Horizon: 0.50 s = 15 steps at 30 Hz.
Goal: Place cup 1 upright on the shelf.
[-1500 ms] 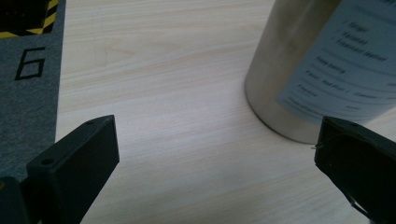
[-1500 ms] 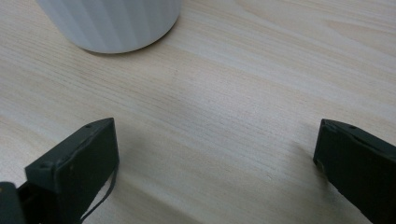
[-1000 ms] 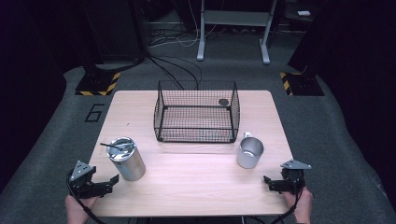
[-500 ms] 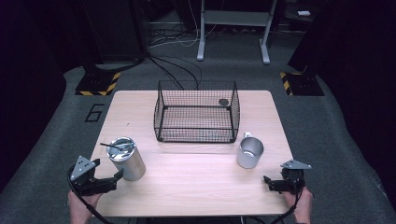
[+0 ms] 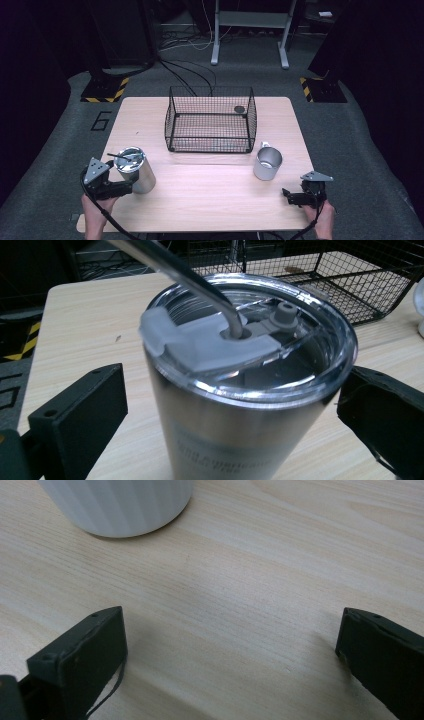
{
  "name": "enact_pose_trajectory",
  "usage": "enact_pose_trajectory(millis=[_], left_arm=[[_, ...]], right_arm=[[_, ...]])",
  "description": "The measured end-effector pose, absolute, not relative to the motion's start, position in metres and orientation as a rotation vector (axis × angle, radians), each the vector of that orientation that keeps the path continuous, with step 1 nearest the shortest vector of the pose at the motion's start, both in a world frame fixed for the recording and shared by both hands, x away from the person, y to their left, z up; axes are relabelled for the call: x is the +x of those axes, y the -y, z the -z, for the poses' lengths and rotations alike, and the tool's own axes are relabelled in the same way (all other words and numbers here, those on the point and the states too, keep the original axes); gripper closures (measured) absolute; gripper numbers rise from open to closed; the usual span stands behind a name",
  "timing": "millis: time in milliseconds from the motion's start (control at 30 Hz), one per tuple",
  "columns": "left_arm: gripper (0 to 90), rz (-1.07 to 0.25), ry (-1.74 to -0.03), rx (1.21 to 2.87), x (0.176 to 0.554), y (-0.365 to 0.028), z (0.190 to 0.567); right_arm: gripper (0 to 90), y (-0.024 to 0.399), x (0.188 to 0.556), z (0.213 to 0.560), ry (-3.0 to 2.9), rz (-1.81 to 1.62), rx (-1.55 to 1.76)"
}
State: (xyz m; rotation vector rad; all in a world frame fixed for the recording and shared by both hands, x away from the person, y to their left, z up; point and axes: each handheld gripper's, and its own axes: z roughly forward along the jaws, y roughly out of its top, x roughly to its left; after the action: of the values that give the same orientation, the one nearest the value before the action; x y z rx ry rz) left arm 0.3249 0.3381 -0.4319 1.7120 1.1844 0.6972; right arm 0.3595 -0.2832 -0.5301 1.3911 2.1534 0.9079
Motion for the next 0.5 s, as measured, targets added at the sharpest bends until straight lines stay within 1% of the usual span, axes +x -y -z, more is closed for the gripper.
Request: enact_pose_trajectory(millis=[267, 500], left_arm=[[0.1, -0.71, -1.187, 1.706, 0.334, -0.328, 0.433], [0.2, -0.729, -1.203, 1.645, 0.34, -0.322, 0.436]], right_arm=[[0.0, 0.283, 0.359, 0.53, -2.149, -0.907, 1.394], [0.0, 0.283, 0.36, 0.53, -2.151, -0.906, 1.389]])
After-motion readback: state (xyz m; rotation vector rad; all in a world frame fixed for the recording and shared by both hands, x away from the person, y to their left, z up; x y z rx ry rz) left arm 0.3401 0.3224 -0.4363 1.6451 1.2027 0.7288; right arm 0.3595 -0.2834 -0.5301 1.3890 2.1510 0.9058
